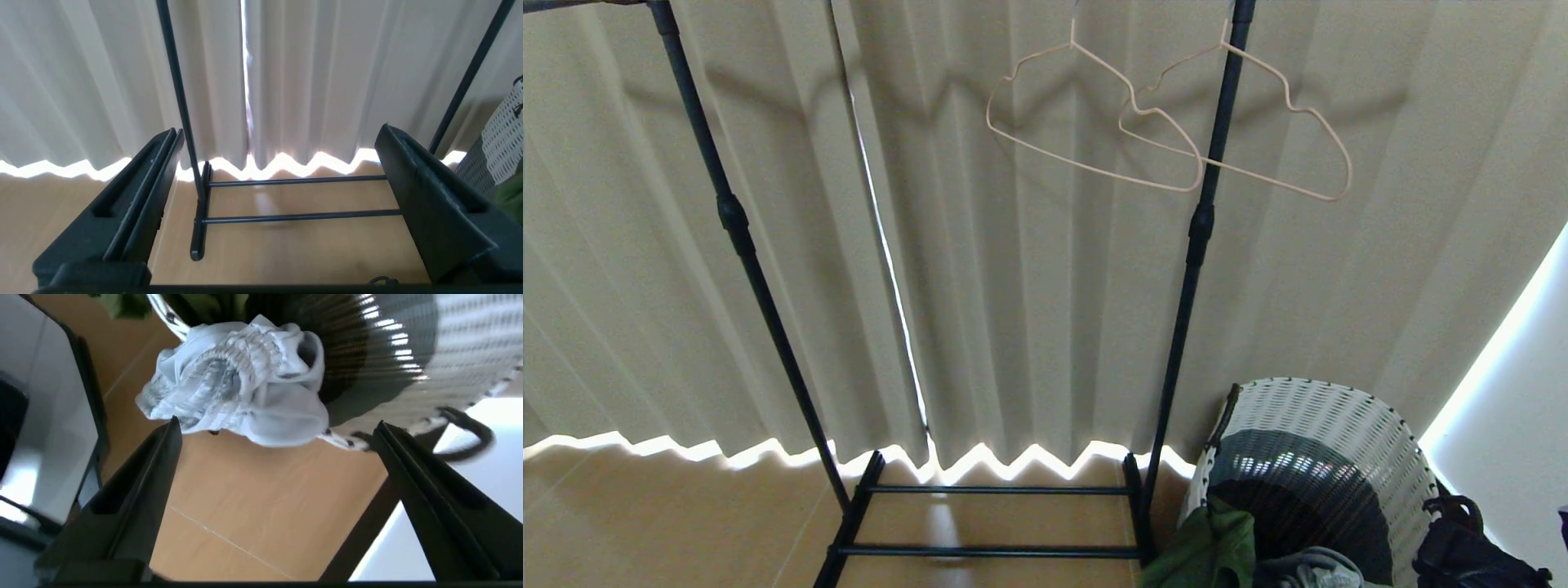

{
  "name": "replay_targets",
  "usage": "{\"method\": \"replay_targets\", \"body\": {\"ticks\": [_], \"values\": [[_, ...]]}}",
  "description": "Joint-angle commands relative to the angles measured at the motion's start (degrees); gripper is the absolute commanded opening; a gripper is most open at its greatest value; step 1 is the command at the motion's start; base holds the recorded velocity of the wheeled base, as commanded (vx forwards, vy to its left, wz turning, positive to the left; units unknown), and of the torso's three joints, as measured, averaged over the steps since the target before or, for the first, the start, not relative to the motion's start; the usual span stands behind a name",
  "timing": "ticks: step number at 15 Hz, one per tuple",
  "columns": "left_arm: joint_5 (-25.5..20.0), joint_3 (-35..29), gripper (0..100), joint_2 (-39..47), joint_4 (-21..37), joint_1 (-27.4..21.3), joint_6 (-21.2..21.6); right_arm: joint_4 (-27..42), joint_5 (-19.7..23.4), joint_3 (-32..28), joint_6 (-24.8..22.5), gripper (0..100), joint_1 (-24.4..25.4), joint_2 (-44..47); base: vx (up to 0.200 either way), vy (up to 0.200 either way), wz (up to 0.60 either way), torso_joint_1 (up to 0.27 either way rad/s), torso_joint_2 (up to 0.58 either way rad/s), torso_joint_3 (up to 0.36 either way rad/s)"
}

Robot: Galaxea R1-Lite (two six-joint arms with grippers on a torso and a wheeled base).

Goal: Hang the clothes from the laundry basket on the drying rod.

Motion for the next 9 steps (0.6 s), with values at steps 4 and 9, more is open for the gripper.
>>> {"method": "replay_targets", "body": {"ticks": [4, 9], "values": [[0.0, 0.0, 100, 0.0, 0.0, 0.0, 0.0, -6.7, 0.0, 0.3, -0.4, 100, 0.1, 13.6, 0.000, 0.000, 0.00, 0.000, 0.00, 0.000], [0.1, 0.0, 100, 0.0, 0.0, 0.0, -0.1, -16.4, -2.2, 0.8, -0.4, 100, 0.0, 23.2, 0.000, 0.000, 0.00, 0.000, 0.00, 0.000]]}}
